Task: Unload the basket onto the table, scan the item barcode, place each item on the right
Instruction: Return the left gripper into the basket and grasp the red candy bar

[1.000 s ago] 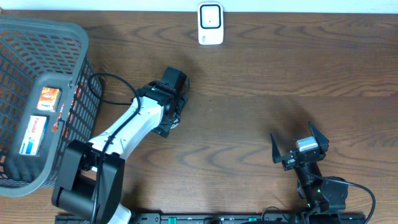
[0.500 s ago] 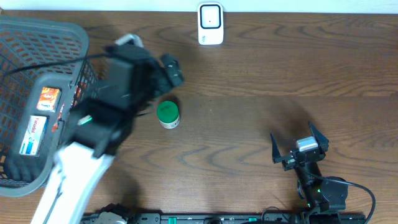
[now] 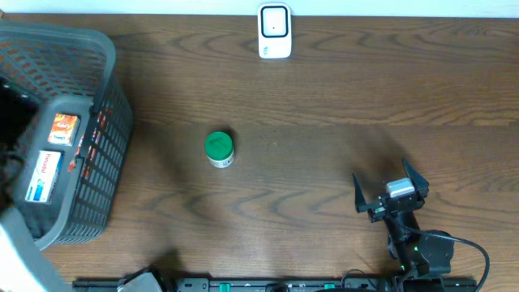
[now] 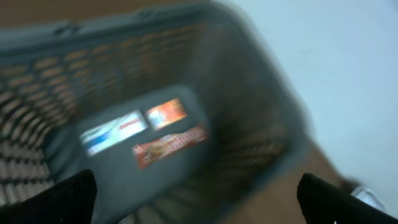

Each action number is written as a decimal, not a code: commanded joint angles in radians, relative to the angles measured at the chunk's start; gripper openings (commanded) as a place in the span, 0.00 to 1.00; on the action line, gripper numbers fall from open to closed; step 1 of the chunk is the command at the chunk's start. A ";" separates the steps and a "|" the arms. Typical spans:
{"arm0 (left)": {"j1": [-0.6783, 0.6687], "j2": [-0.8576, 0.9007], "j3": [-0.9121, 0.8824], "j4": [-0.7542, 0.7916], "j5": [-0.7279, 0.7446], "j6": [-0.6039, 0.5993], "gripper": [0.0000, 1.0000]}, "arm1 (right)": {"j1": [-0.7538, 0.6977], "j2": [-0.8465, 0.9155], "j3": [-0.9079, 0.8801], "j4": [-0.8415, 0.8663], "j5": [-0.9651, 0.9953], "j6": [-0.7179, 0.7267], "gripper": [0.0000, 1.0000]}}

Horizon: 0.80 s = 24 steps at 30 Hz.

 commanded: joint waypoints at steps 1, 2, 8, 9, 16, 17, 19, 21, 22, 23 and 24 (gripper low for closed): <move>0.094 0.150 -0.016 -0.032 0.039 0.052 0.98 | -0.009 -0.006 -0.002 -0.003 -0.003 0.013 0.99; 0.101 0.187 -0.023 -0.035 0.039 0.077 0.98 | -0.009 -0.006 -0.002 -0.003 -0.003 0.013 0.99; 0.082 0.364 -0.057 -0.035 0.040 0.287 0.98 | -0.009 -0.006 -0.002 -0.003 -0.003 0.013 0.99; 0.076 0.387 -0.063 -0.035 0.040 0.293 0.98 | -0.009 -0.006 -0.002 -0.003 -0.003 0.013 0.99; 0.021 0.438 -0.232 0.052 0.036 0.420 0.98 | -0.009 -0.006 -0.002 -0.003 -0.003 0.013 0.99; 0.016 0.437 -0.272 0.077 0.024 0.423 0.98 | -0.009 -0.006 -0.002 -0.003 -0.002 0.013 0.99; 0.004 0.438 -0.367 0.139 0.000 0.430 0.98 | -0.009 -0.006 -0.002 -0.003 -0.003 0.013 0.99; -0.002 0.438 -0.459 0.208 -0.016 0.441 0.98 | -0.009 -0.006 -0.002 -0.003 -0.003 0.013 0.99; -0.006 0.438 -0.508 0.248 -0.025 0.441 0.98 | -0.009 -0.006 -0.002 -0.003 -0.003 0.013 0.99; -0.006 0.438 -0.547 0.282 -0.030 0.441 0.98 | -0.009 -0.006 -0.002 -0.003 -0.002 0.013 0.99; -0.006 0.438 -0.586 0.319 -0.036 0.440 0.98 | -0.009 -0.006 -0.002 -0.003 -0.003 0.013 0.99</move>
